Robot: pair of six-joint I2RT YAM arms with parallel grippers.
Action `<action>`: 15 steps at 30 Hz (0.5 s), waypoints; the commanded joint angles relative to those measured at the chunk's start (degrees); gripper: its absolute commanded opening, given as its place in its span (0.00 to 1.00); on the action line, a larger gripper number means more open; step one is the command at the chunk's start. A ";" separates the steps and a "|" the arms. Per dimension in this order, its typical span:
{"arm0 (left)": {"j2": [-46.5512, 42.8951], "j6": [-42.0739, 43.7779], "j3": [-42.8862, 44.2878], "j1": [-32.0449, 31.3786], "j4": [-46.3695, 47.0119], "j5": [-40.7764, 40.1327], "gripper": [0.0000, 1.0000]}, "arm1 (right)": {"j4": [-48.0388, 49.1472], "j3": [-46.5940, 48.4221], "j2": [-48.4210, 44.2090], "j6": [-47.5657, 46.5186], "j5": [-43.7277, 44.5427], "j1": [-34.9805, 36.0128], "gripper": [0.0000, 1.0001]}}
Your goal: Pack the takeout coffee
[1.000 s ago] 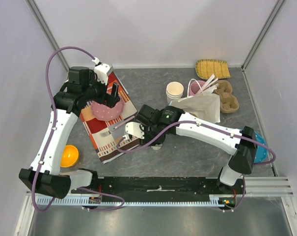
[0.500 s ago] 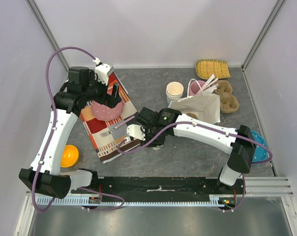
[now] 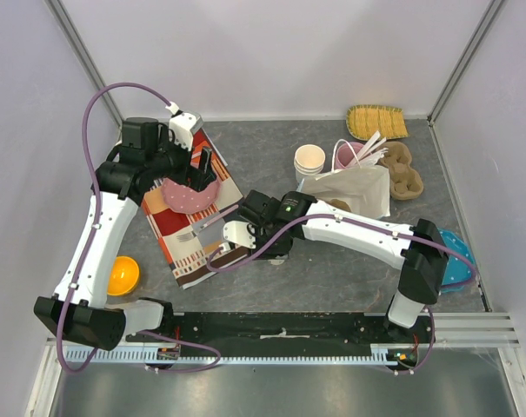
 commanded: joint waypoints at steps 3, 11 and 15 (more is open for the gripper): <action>0.19 2.12 0.54 0.37 0.99 2.27 0.97 | 1.28 -0.43 1.15 -1.06 -0.60 -0.34 0.52; 0.28 2.03 0.71 0.37 0.99 2.89 0.97 | 1.55 -1.13 1.50 -1.33 0.63 -0.43 0.46; 0.28 1.94 0.71 0.37 0.90 3.06 0.97 | 1.63 -1.13 1.85 -1.33 1.34 -0.34 0.43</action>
